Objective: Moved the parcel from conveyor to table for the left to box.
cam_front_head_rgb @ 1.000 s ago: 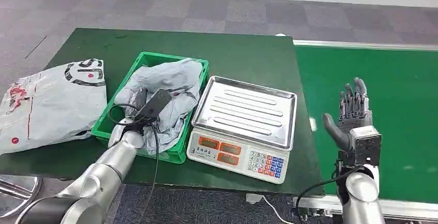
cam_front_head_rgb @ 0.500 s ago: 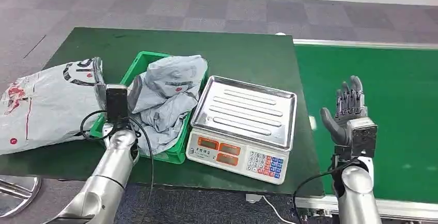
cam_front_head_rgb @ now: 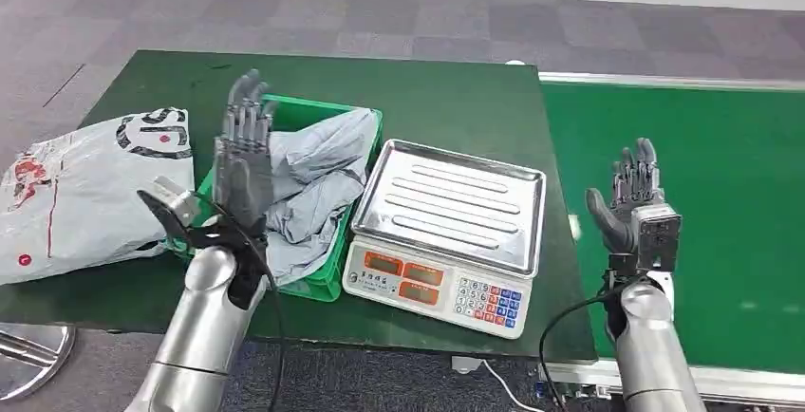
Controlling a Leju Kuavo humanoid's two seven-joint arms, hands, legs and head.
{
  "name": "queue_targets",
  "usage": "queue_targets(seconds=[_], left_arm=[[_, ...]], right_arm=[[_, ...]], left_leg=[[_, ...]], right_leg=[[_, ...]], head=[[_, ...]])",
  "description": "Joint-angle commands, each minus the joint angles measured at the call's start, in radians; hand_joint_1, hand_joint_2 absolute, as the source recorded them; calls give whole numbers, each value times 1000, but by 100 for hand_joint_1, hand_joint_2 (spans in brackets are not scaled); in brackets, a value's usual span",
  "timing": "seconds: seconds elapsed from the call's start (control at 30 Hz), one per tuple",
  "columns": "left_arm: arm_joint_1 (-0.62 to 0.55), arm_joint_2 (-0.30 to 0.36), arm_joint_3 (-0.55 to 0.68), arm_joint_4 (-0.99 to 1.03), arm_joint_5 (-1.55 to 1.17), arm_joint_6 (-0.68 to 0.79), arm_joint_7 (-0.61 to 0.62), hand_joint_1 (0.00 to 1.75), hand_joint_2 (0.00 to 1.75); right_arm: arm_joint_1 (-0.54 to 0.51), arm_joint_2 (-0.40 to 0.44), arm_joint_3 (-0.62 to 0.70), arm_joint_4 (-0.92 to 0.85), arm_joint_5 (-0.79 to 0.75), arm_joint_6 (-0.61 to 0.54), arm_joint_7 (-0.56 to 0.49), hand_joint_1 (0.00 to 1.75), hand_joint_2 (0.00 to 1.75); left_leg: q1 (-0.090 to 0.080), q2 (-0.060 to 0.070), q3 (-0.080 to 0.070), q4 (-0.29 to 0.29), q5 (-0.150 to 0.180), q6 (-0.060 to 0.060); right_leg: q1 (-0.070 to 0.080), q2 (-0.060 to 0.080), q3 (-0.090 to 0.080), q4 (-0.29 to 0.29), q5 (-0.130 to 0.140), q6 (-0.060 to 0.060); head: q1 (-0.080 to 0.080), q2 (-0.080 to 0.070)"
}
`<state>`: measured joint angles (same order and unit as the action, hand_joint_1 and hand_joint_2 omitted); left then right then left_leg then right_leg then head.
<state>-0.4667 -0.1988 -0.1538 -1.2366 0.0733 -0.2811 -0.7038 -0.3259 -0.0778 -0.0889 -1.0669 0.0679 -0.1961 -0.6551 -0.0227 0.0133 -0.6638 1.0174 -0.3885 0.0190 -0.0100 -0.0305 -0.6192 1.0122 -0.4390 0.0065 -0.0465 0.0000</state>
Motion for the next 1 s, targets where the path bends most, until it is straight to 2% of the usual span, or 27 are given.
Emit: queue_targets(seconds=[0.03,0.07,0.13,0.2,0.23,0.43,0.5,0.8,0.9,1.0], left_arm=[[-93,-38,-66,359,46,-219,6,0,175],[-125,-44,-81,474,63,-270,6,0,175],[-122,-51,-103,496,36,-262,6,0,175],[-124,-47,-124,505,-14,-191,6,0,175],[-128,-42,-133,501,-31,-155,6,0,175],[-159,-32,-122,530,-25,-92,6,0,175],[-164,-27,-119,526,-18,-90,6,0,175],[-176,-23,-124,524,-3,-92,6,0,175],[-194,-27,-111,580,-5,-46,6,0,175],[-209,-29,-111,608,-5,-45,6,0,175]], right_arm=[[-81,0,-58,274,-37,-7,-31,0,175],[-70,4,-73,279,-47,-10,-31,0,175],[-31,8,-88,263,-48,-27,-43,0,175],[-14,16,-103,255,-43,-50,-43,0,175],[-19,16,-103,266,-36,-59,-43,0,175],[-44,12,-98,307,-29,-86,-43,0,175],[-45,12,-90,306,-23,-96,-43,0,175],[-90,19,-58,341,1,-142,-43,0,175],[-105,12,-51,354,-12,-160,-43,0,175],[-115,11,-45,368,-20,-159,-43,0,175]], left_leg=[[1,-1,2,-1,0,-2],[2,-3,3,-1,0,-3],[2,-4,4,-2,1,-3],[1,-3,3,-1,0,-2],[2,-5,4,-2,0,-3],[1,2,1,0,-1,-3],[3,1,3,-1,-1,-5],[2,4,1,0,-1,-3],[3,5,4,-2,-2,-6],[1,4,1,0,-1,-3]], right_leg=[[1,1,3,-1,0,0],[1,0,4,-2,0,0],[1,-1,5,-3,0,-1],[1,-2,4,-2,0,-1],[1,-2,6,-3,0,-1],[1,5,0,0,0,-1],[2,6,3,-2,0,-1],[1,8,0,-1,1,-1],[2,11,3,-3,1,-1],[1,8,0,0,1,-1]], head=[[0,0],[0,0],[0,0],[0,0],[0,0],[0,0],[0,0],[0,0],[0,0],[0,0]])
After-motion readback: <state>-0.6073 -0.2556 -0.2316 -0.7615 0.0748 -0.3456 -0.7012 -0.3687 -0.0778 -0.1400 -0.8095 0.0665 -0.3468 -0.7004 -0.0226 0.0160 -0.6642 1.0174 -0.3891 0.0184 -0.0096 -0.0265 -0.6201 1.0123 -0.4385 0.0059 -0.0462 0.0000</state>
